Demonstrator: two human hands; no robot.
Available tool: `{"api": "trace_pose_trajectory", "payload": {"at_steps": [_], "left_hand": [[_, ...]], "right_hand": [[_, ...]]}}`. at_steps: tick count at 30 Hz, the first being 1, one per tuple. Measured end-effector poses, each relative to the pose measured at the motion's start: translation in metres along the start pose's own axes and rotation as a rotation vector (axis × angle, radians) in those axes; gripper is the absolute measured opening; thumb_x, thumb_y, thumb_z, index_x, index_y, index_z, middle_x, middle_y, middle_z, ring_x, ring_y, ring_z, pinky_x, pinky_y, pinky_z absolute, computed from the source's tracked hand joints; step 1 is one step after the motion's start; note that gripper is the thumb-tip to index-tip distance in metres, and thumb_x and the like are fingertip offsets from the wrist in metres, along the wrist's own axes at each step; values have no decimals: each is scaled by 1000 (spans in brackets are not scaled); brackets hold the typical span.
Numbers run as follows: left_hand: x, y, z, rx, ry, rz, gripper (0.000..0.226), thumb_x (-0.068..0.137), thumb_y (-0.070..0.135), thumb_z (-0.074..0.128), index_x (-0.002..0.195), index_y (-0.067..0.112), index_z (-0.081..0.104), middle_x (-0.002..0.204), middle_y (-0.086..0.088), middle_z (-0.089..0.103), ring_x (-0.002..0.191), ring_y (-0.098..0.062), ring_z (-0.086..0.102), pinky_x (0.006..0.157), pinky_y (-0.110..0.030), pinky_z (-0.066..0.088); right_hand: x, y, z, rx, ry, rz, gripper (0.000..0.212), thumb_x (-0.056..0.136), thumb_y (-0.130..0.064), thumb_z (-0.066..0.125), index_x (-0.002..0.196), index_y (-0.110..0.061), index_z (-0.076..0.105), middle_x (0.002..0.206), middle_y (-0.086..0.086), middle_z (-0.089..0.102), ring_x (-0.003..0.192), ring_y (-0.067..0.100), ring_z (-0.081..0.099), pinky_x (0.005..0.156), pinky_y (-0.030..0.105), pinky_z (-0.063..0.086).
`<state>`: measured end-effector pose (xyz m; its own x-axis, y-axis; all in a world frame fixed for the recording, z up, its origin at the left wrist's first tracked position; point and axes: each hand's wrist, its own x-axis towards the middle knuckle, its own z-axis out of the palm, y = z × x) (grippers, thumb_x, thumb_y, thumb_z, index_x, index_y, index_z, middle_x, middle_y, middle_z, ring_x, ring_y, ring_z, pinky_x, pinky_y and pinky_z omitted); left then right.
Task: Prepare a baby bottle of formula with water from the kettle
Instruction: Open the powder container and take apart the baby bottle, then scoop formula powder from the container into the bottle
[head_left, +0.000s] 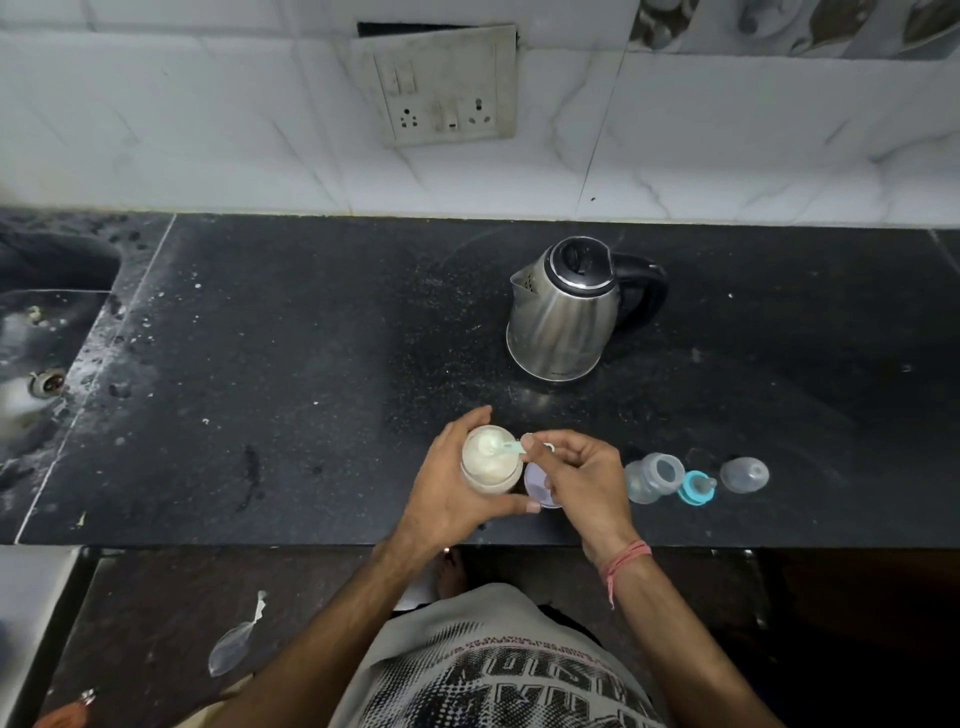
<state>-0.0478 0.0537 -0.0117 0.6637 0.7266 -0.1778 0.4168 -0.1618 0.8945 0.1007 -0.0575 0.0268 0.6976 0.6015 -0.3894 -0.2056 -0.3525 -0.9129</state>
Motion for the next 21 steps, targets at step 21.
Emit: {"api": "trace_pose_trajectory", "payload": {"at_steps": [21], "left_hand": [[3, 96, 121, 158, -36, 334, 85, 74, 50, 102, 148, 37, 63, 136, 23, 66, 119, -7, 65, 101, -35, 56]], "right_hand": [[-26, 11, -186, 308, 236, -95, 17, 100, -19, 79, 113, -9, 83, 101, 14, 84, 70, 11, 68, 59, 22, 59]]}}
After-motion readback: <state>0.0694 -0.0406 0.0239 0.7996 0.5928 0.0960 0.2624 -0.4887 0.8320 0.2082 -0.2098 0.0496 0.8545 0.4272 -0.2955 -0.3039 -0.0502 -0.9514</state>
